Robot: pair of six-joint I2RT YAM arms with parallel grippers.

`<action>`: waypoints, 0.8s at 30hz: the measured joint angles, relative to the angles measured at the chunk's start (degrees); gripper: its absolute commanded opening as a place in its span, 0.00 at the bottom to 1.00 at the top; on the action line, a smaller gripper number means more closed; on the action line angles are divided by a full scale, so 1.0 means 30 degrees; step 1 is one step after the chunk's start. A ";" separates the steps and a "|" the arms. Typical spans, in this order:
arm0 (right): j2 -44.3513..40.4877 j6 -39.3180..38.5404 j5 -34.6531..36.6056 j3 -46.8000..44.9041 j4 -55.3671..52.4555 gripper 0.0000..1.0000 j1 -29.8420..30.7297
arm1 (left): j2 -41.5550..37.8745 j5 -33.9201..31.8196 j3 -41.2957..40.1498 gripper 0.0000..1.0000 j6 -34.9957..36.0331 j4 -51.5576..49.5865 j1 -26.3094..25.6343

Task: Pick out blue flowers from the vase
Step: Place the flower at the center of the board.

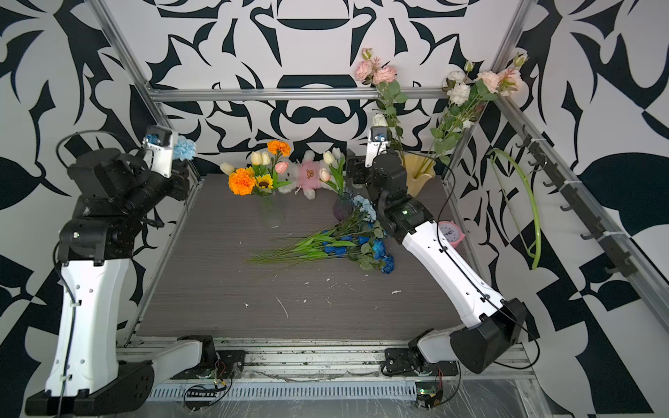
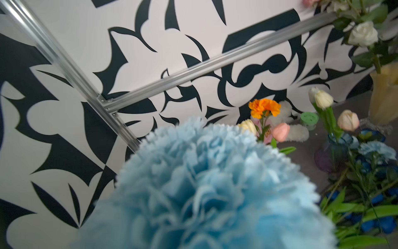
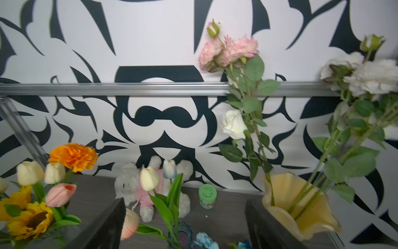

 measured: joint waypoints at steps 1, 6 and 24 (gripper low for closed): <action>-0.0160 0.0277 -0.0051 -0.0379 -0.0168 0.85 -0.0306 | -0.0517 -0.0138 -0.0911 0.00 0.0219 -0.0051 -0.0364; -0.0342 0.1137 -0.0335 -0.1406 -0.1122 0.85 -0.1209 | -0.2171 -0.1668 -0.4539 0.00 0.0729 -0.0051 -0.3548; -0.2557 0.4065 -0.3468 -0.4626 -0.3847 0.95 -0.6156 | 0.9588 -0.5107 -0.4299 0.00 0.3060 0.3716 -1.3413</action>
